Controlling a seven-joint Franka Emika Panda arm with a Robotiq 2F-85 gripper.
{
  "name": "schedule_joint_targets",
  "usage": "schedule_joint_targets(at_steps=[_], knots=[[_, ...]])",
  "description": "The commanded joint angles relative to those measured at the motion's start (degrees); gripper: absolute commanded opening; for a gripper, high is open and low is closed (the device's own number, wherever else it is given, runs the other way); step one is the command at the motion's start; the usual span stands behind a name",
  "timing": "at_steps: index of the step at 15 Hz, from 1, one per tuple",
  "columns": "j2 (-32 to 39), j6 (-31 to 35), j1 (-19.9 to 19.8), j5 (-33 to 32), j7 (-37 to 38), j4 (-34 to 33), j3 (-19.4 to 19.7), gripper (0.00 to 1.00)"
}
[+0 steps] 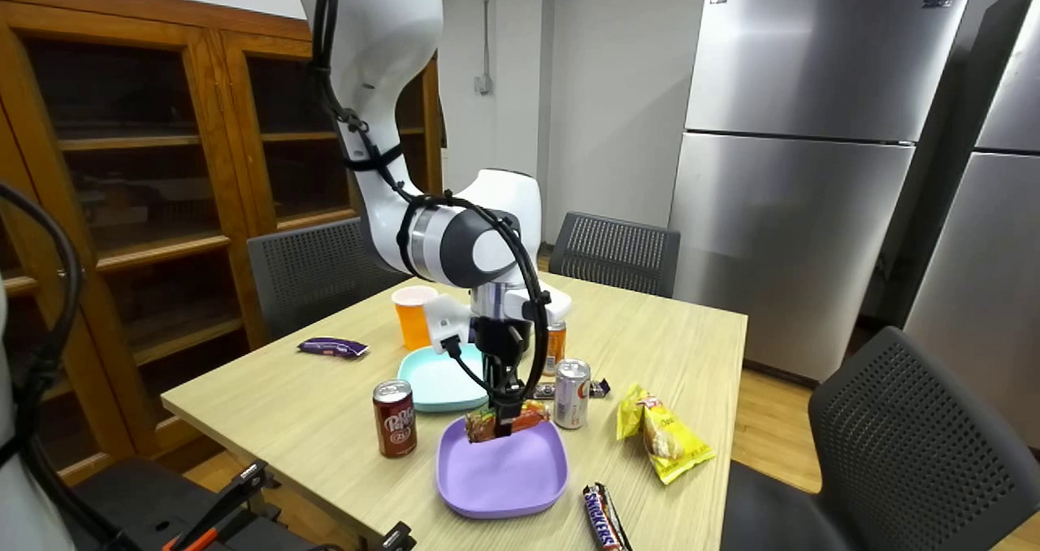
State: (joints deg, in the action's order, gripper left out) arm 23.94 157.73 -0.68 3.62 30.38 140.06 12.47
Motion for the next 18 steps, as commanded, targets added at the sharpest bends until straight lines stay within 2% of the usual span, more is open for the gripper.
schedule_joint_targets(at_steps=[1, 5, 6, 7, 9, 12, 13, 18], knots=[[4.5, -0.1, -1.3, 3.6, -3.0, -4.2, -1.7, 0.17], [7.0, -0.3, -0.5, 5.3, -3.6, -6.0, -2.2, 0.17], [6.1, -0.2, -0.2, 5.6, -3.4, -5.3, -2.4, 0.2], [5.6, -0.3, 0.8, 5.0, -2.7, -4.8, -1.8, 0.67], [3.3, 0.0, 2.4, 4.2, -1.7, -3.0, -0.7, 0.75], [0.4, 0.1, 4.9, 2.9, -0.1, -1.3, 1.1, 0.96], [-0.6, 0.1, 5.4, 2.7, -0.1, -0.8, 1.4, 1.0], [-5.5, -0.9, 8.5, -0.8, 0.9, 2.0, 3.5, 1.0]])
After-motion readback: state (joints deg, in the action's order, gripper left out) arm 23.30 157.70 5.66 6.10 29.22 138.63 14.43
